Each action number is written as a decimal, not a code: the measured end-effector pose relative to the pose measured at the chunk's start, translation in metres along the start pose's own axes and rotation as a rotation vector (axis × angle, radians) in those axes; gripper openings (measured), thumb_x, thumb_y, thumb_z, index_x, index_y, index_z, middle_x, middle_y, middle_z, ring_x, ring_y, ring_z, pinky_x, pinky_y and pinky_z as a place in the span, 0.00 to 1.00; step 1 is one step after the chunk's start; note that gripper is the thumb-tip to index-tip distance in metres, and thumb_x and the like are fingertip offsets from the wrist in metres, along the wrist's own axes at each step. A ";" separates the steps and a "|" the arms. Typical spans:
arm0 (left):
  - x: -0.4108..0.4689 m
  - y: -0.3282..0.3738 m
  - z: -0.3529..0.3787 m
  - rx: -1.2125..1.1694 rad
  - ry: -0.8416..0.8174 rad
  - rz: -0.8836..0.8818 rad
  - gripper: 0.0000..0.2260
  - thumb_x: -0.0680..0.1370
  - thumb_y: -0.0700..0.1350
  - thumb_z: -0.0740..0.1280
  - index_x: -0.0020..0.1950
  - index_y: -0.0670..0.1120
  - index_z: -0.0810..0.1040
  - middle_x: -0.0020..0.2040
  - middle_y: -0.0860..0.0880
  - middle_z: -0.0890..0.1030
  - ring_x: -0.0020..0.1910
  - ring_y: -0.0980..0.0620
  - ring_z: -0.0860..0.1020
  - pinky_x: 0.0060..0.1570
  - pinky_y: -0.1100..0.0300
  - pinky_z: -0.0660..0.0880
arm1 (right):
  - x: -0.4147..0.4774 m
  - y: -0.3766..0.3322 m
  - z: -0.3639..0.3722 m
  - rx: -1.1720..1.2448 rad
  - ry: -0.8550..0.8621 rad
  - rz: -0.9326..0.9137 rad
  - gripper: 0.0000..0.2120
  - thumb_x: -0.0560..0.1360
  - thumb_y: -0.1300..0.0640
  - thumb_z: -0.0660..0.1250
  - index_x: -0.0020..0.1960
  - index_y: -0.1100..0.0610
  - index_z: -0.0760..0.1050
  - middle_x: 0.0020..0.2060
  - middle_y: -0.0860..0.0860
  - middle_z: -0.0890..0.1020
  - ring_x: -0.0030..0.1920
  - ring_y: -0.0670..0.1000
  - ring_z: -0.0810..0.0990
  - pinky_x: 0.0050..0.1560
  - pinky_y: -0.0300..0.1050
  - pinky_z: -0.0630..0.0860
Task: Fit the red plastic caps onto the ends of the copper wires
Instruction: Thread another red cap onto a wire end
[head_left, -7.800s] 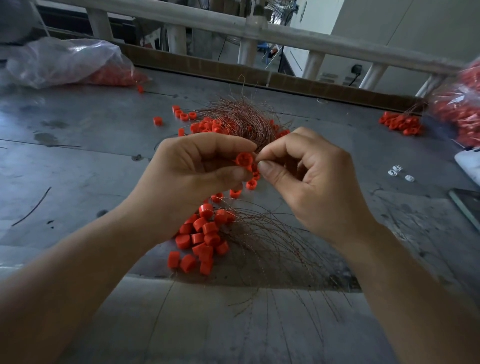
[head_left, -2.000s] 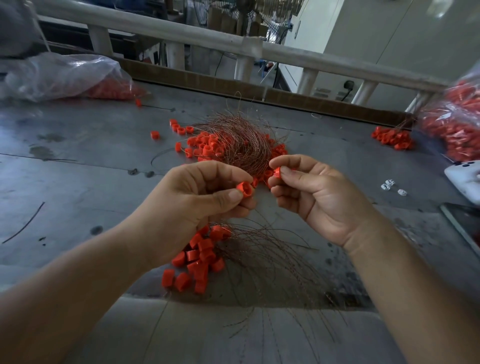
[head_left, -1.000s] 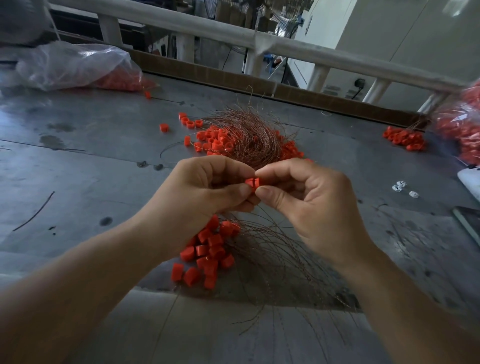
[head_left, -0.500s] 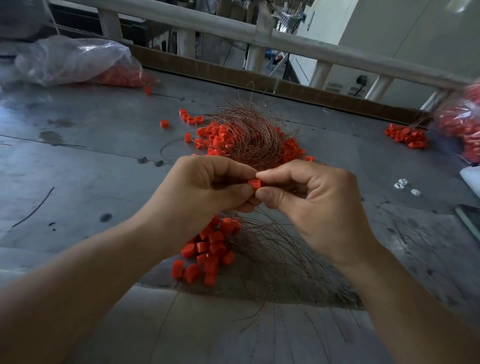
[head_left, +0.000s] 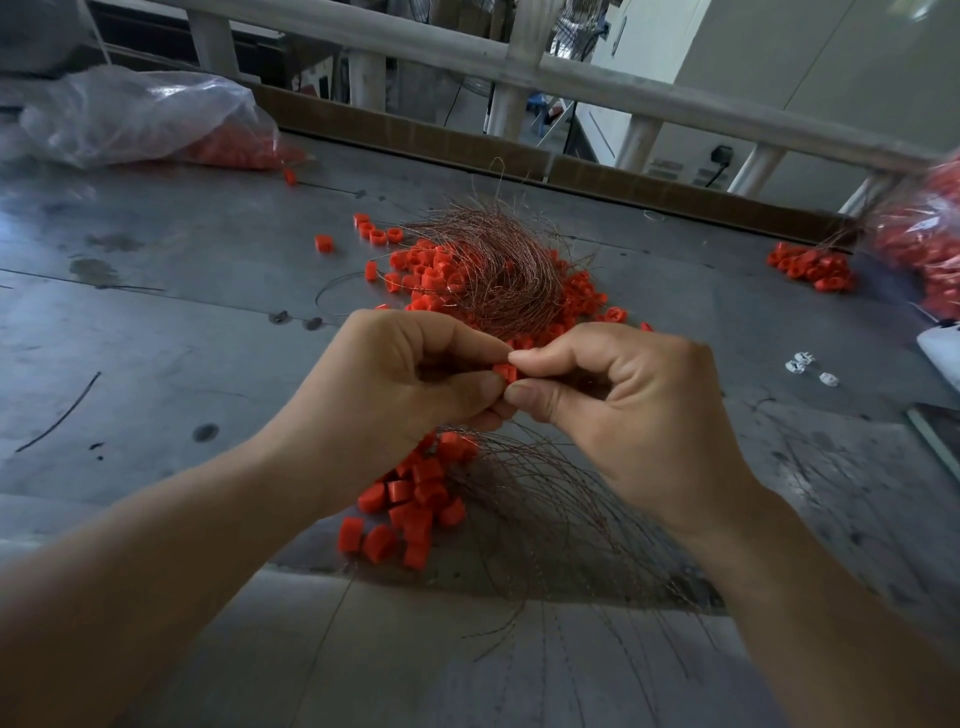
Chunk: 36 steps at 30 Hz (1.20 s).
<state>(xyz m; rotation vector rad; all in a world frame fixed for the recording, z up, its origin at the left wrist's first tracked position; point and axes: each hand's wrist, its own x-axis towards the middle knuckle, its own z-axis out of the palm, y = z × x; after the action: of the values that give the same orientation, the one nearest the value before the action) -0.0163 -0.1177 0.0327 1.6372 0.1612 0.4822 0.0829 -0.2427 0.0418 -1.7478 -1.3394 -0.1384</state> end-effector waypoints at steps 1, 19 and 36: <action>0.000 0.000 0.000 0.028 0.002 0.010 0.09 0.62 0.42 0.68 0.41 0.47 0.80 0.36 0.48 0.84 0.33 0.56 0.82 0.35 0.70 0.76 | 0.000 0.000 0.000 -0.013 -0.005 -0.008 0.09 0.64 0.59 0.72 0.44 0.61 0.82 0.37 0.44 0.79 0.43 0.42 0.79 0.42 0.28 0.75; -0.003 0.005 -0.005 -0.247 -0.102 -0.165 0.12 0.59 0.43 0.69 0.41 0.42 0.83 0.33 0.45 0.83 0.32 0.53 0.82 0.32 0.67 0.77 | 0.000 0.001 -0.001 0.252 -0.002 0.017 0.09 0.63 0.52 0.71 0.42 0.52 0.78 0.35 0.41 0.80 0.35 0.40 0.81 0.37 0.34 0.77; -0.007 0.009 -0.004 -0.132 -0.187 -0.039 0.23 0.62 0.49 0.70 0.55 0.47 0.74 0.36 0.40 0.82 0.34 0.47 0.83 0.32 0.63 0.77 | 0.001 -0.003 0.002 -0.003 -0.246 -0.012 0.06 0.73 0.53 0.62 0.42 0.55 0.74 0.37 0.42 0.70 0.38 0.40 0.71 0.38 0.30 0.67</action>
<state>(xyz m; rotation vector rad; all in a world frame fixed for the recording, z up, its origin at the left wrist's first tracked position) -0.0259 -0.1175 0.0400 1.5376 0.0212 0.3016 0.0799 -0.2405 0.0423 -1.8039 -1.5259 0.0708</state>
